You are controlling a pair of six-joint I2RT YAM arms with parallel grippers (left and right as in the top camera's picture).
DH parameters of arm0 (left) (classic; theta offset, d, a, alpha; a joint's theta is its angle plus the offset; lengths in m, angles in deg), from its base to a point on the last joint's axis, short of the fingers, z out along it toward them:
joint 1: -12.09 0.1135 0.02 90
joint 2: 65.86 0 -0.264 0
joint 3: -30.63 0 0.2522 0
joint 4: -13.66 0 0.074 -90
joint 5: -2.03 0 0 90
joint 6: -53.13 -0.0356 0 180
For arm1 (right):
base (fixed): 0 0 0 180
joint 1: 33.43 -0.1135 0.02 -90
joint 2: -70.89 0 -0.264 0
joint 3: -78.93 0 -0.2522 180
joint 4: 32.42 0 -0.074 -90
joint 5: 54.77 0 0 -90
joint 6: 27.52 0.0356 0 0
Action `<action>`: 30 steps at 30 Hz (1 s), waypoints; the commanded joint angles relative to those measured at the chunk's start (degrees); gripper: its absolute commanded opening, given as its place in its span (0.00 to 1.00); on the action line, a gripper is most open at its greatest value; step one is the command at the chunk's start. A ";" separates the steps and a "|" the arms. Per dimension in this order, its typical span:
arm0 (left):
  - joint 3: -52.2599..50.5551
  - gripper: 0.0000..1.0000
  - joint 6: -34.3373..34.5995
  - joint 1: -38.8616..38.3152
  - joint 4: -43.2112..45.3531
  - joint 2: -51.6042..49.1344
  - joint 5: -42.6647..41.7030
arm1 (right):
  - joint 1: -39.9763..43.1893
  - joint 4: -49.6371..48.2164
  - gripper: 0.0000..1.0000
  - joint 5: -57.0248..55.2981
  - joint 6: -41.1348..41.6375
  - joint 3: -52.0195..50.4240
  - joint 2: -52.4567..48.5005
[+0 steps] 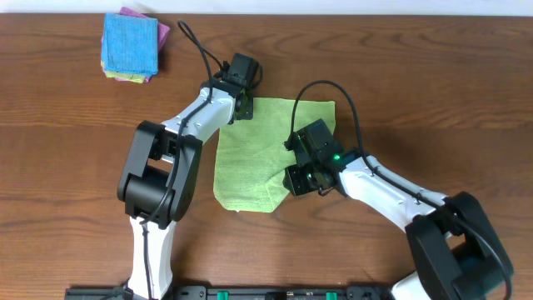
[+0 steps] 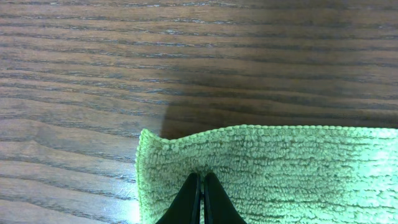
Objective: Fold the cloth
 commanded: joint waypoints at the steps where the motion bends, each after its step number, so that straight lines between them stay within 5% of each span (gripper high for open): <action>1: -2.54 0.06 0.44 0.90 -2.38 -2.89 -0.22 | -0.59 -0.66 0.31 -0.63 -0.74 0.76 -0.72; 14: -2.54 0.06 0.42 0.90 -2.34 -2.89 -0.20 | -0.59 -1.64 0.27 -0.09 0.00 0.76 -3.50; 18: -2.54 0.06 0.42 0.90 -2.32 -2.89 -0.22 | -0.61 -0.87 0.12 0.50 -0.02 0.76 -3.50; 23: -2.54 0.06 0.42 0.90 -2.34 -2.89 -0.22 | -0.70 -0.59 0.07 -0.35 -0.07 0.76 -3.50; 25: -2.54 0.06 0.44 0.90 -2.38 -2.89 -0.22 | -1.20 -0.07 0.35 -0.33 -0.07 0.76 -3.50; 30: -2.54 0.05 0.44 0.90 -2.38 -2.89 -0.26 | -3.48 0.26 0.41 -2.10 -0.11 0.76 -3.50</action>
